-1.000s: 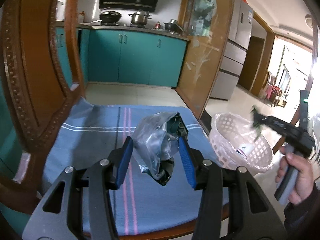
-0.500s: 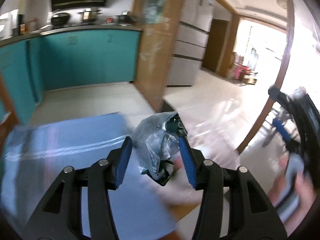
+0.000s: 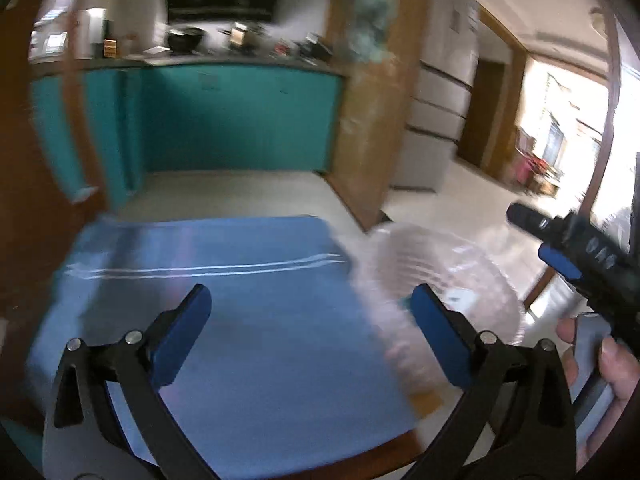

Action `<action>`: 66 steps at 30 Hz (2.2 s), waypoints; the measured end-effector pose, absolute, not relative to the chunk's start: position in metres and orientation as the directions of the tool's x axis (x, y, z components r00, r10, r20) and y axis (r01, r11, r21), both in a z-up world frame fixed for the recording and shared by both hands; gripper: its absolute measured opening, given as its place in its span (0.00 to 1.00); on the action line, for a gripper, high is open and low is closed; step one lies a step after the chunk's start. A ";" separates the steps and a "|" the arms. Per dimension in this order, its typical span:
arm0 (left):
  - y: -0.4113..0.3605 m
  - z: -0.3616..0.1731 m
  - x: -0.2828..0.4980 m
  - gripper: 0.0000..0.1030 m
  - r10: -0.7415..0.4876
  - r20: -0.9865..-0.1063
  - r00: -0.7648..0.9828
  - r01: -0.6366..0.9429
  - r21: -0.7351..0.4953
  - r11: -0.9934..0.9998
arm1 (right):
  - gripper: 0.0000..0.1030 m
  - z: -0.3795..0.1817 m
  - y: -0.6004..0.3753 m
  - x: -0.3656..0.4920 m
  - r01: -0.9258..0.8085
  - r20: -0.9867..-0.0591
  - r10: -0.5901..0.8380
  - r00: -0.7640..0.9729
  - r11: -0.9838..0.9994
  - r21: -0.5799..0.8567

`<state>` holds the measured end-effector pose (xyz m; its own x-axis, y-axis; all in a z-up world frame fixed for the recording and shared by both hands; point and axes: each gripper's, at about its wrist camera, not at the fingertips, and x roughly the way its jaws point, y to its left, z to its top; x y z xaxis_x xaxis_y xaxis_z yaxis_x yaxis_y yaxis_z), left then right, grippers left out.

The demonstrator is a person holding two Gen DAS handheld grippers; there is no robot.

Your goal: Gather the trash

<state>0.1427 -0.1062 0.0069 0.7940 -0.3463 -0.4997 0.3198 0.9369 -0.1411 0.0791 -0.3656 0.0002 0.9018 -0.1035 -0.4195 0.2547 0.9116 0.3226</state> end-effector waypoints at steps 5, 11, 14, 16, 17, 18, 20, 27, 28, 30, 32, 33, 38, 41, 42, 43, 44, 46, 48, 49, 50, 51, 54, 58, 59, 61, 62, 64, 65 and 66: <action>-0.044 0.000 0.125 0.97 -0.231 -0.576 0.784 0.184 -0.140 0.973 | 0.97 -0.006 -0.283 0.077 0.156 -0.463 -0.070 0.884 0.976 0.150; -0.021 -0.007 0.107 0.97 -0.133 -0.582 0.802 0.119 -0.062 0.991 | 0.97 -0.023 -0.240 0.064 0.097 -0.518 -0.030 0.855 0.990 0.103; -0.020 -0.007 0.106 0.97 -0.117 -0.589 0.800 0.112 -0.046 0.993 | 0.97 -0.030 -0.234 0.057 0.096 -0.536 -0.026 0.844 0.990 0.102; -0.018 -0.007 0.106 0.97 -0.123 -0.593 0.796 0.110 -0.058 0.992 | 0.97 -0.032 -0.233 0.055 0.101 -0.545 -0.040 0.838 0.991 0.083; -0.018 -0.007 0.106 0.97 -0.123 -0.597 0.793 0.107 -0.063 0.992 | 0.97 -0.033 -0.234 0.054 0.106 -0.549 -0.042 0.835 0.991 0.086; -0.019 -0.006 0.107 0.97 -0.124 -0.600 0.790 0.106 -0.066 0.992 | 0.97 -0.035 -0.236 0.055 0.112 -0.551 -0.045 0.833 0.990 0.089; -0.019 -0.007 0.108 0.97 -0.128 -0.603 0.787 0.107 -0.071 0.992 | 0.97 -0.037 -0.237 0.054 0.125 -0.554 -0.055 0.831 0.988 0.089; -0.017 -0.008 0.104 0.97 -0.141 -0.597 0.790 0.117 -0.079 0.990 | 0.97 -0.042 -0.236 0.055 0.132 -0.567 -0.068 0.821 0.989 0.073; -0.018 -0.008 0.105 0.97 -0.143 -0.598 0.788 0.120 -0.079 0.990 | 0.97 -0.042 -0.236 0.055 0.133 -0.567 -0.070 0.821 0.989 0.071; -0.018 -0.009 0.105 0.97 -0.144 -0.600 0.787 0.121 -0.079 0.990 | 0.97 -0.042 -0.235 0.056 0.131 -0.570 -0.068 0.819 0.989 0.070; -0.019 -0.009 0.105 0.97 -0.144 -0.601 0.786 0.124 -0.076 0.989 | 0.97 -0.042 -0.234 0.055 0.130 -0.568 -0.071 0.820 0.989 0.065; -0.019 -0.009 0.105 0.97 -0.144 -0.602 0.786 0.125 -0.074 0.989 | 0.97 -0.043 -0.234 0.055 0.130 -0.568 -0.071 0.820 0.989 0.064; -0.020 -0.009 0.106 0.97 -0.142 -0.602 0.786 0.125 -0.070 0.990 | 0.97 -0.042 -0.235 0.054 0.132 -0.561 -0.071 0.825 0.989 0.068; -0.020 -0.010 0.107 0.97 -0.142 -0.602 0.786 0.126 -0.069 0.990 | 0.97 -0.042 -0.235 0.054 0.132 -0.560 -0.073 0.825 0.989 0.065; -0.019 -0.010 0.106 0.97 -0.141 -0.601 0.786 0.125 -0.069 0.990 | 0.97 -0.042 -0.235 0.054 0.133 -0.561 -0.072 0.825 0.989 0.067; -0.019 -0.010 0.106 0.97 -0.141 -0.601 0.787 0.124 -0.069 0.990 | 0.97 -0.042 -0.235 0.054 0.132 -0.559 -0.071 0.826 0.989 0.069; -0.020 -0.010 0.107 0.97 -0.140 -0.602 0.786 0.125 -0.067 0.990 | 0.97 -0.043 -0.234 0.054 0.132 -0.559 -0.072 0.826 0.989 0.068; -0.020 -0.010 0.107 0.97 -0.141 -0.602 0.786 0.127 -0.067 0.990 | 0.97 -0.042 -0.235 0.054 0.131 -0.559 -0.071 0.826 0.989 0.068; -0.021 -0.010 0.107 0.97 -0.141 -0.601 0.787 0.128 -0.064 0.990 | 0.97 -0.042 -0.235 0.054 0.129 -0.560 -0.069 0.825 0.989 0.067; -0.021 -0.010 0.107 0.97 -0.142 -0.601 0.787 0.129 -0.065 0.990 | 0.97 -0.042 -0.234 0.054 0.128 -0.561 -0.069 0.825 0.990 0.067; -0.020 -0.010 0.107 0.97 -0.143 -0.601 0.787 0.129 -0.066 0.989 | 0.97 -0.042 -0.234 0.054 0.126 -0.562 -0.069 0.824 0.990 0.063; -0.020 -0.010 0.107 0.97 -0.142 -0.601 0.787 0.129 -0.066 0.989 | 0.97 -0.041 -0.234 0.054 0.125 -0.561 -0.069 0.825 0.990 0.061; -0.020 -0.010 0.107 0.97 -0.141 -0.601 0.787 0.127 -0.066 0.990 | 0.97 -0.040 -0.233 0.054 0.121 -0.561 -0.068 0.825 0.991 0.059; -0.020 -0.011 0.106 0.97 -0.139 -0.600 0.788 0.125 -0.065 0.990 | 0.97 -0.040 -0.233 0.054 0.121 -0.560 -0.068 0.826 0.991 0.059; -0.020 -0.011 0.106 0.97 -0.141 -0.601 0.787 0.126 -0.067 0.990 | 0.97 -0.040 -0.233 0.055 0.121 -0.560 -0.068 0.826 0.991 0.059; -0.020 -0.011 0.106 0.97 -0.140 -0.601 0.787 0.126 -0.066 0.990 | 0.97 -0.040 -0.233 0.055 0.121 -0.561 -0.068 0.825 0.991 0.058; -0.020 -0.011 0.106 0.97 -0.142 -0.601 0.786 0.127 -0.067 0.990 | 0.97 -0.040 -0.233 0.054 0.121 -0.559 -0.068 0.826 0.991 0.058; -0.021 -0.011 0.105 0.97 -0.144 -0.602 0.785 0.130 -0.066 0.989 | 0.97 -0.041 -0.233 0.055 0.121 -0.560 -0.068 0.826 0.991 0.059; -0.021 -0.011 0.105 0.97 -0.143 -0.603 0.785 0.131 -0.064 0.989 | 0.97 -0.041 -0.233 0.055 0.121 -0.561 -0.067 0.825 0.991 0.059; -0.021 -0.011 0.105 0.97 -0.144 -0.604 0.784 0.132 -0.064 0.989 | 0.97 -0.041 -0.233 0.055 0.120 -0.561 -0.067 0.825 0.991 0.058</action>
<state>0.1051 -0.0208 -0.0110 0.7840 -0.1439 -0.6038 0.1324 0.9891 -0.0639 0.0552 -0.2329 -0.0406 0.8248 -0.0670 -0.5615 0.1202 0.9910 0.0582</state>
